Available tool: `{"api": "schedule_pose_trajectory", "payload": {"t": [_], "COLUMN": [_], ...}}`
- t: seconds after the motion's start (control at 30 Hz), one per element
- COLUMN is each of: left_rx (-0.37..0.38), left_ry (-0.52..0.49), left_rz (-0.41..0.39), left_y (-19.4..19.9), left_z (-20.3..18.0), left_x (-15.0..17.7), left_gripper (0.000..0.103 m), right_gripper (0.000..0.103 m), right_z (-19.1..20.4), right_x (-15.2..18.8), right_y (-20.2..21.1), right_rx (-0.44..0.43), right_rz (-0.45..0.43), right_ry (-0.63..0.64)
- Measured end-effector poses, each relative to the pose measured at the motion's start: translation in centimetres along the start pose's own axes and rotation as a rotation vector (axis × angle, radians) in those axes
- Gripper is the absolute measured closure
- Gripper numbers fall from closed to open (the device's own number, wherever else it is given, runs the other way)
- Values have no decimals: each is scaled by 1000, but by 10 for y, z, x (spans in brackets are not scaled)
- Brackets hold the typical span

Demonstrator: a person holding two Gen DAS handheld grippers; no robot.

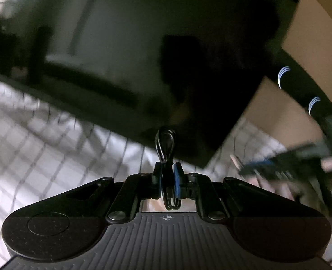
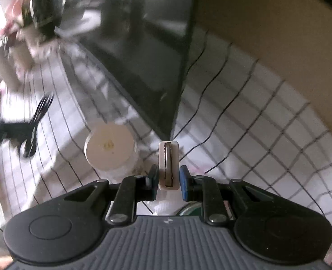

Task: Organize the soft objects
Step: 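Grasp the small white item with the right gripper while the left gripper holds the cable, then carry the cable with the left gripper while the right gripper carries the white item to the box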

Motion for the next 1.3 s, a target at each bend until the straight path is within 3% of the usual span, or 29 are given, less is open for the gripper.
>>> {"api": "schedule_pose_trajectory", "payload": {"t": [0.13,0.3,0.5,0.77,1.0,1.2,1.3], "left_rx": [-50,-2,153,339,371,360,366], "left_ry": [-54,-140,-210,-320,-311,-265,-253], "left_rz": [-36,-68,2,123,260,406,362], "left_y": [0,-1,-40,-86,-137,-181,-191], "left_z": [-20,-64,-136,-238,-282,-281,-277], "left_x": [-37,-60,-58,-25,22,69,88], "left_gripper": [90,90,90,90,90,87,86], "right_gripper": [84,84,84,84,84,84,84], "right_z": [-17,-37,-77,-135,-162,-181,-178], "right_x": [6,27,75,150,195,210,216], "right_y": [42,104,160,200,194,159,138], "right_rx": [9,62,171,304,318,286,300], "right_rz": [-88,-218,-296,-347,-355,-298,-277], "right_ry": [-79,-136,-218,-384,-489,-539,-517]}}
Point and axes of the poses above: each gripper's, at about its wrist camera, not at the fingertips, and y roughly against the way its jaws point, z to its left, x to its underside, the point moved 2 cm from there along -y, roughly the way its jaws point, and after that the axes turned 4 degrees about z, right-handed, at the moved point
